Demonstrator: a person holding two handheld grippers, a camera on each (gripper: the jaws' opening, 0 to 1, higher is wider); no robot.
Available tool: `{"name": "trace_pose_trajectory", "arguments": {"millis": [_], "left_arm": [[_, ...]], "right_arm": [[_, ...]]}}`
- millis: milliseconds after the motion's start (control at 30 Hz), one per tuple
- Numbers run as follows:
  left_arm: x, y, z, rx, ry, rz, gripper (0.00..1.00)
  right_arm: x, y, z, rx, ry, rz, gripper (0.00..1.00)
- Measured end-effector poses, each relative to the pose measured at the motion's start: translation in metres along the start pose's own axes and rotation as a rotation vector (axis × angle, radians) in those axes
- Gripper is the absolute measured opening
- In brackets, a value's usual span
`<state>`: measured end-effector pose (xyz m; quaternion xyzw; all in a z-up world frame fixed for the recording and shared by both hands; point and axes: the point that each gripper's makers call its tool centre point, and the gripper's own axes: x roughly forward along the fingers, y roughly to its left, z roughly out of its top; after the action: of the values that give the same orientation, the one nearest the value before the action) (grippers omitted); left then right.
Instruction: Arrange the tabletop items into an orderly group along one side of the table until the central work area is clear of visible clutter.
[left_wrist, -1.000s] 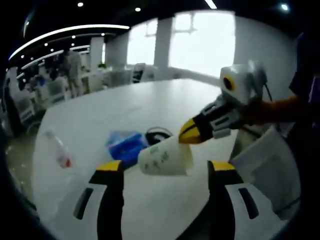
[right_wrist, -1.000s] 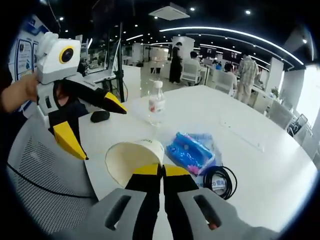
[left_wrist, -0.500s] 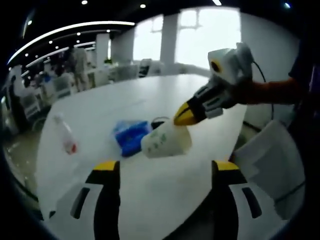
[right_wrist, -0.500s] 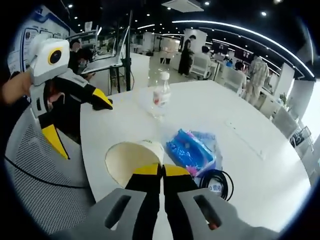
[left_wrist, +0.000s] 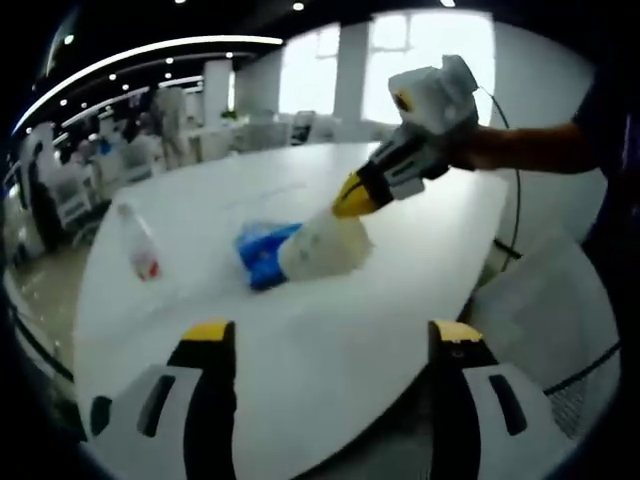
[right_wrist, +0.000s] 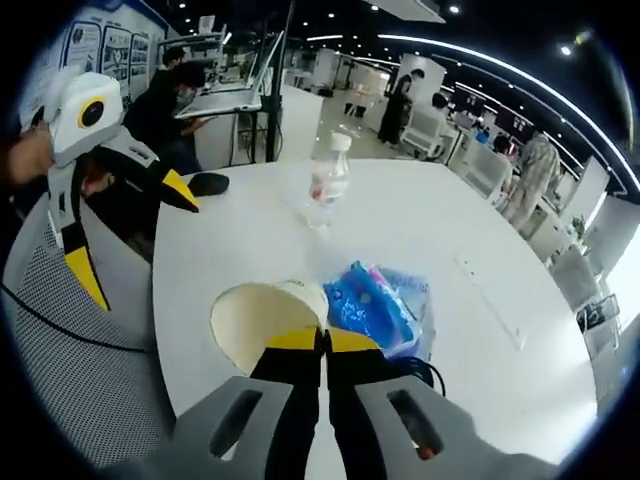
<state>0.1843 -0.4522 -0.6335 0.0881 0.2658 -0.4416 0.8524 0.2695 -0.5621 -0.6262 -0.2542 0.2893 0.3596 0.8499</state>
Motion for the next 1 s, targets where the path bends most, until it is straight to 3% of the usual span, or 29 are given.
{"name": "trace_pose_trajectory", "arguments": {"millis": [267,500,700,1000], "left_arm": [[-0.001,0.002,-0.002,0.022,0.001,0.022,0.84],[0.001,0.0,-0.006,0.045,0.014,0.023,0.91],[-0.001,0.004,-0.002,0.036,-0.011,0.04,0.94],[-0.002,0.005,0.004,0.026,-0.045,0.042,0.97]], "right_arm": [[0.012,-0.009,0.0,0.003,0.044,0.034,0.0],[0.023,-0.016,0.008,0.057,0.061,0.074,0.0],[0.033,-0.028,0.011,0.135,0.102,0.092,0.0],[0.046,-0.037,0.016,0.165,0.14,0.13,0.0]]}}
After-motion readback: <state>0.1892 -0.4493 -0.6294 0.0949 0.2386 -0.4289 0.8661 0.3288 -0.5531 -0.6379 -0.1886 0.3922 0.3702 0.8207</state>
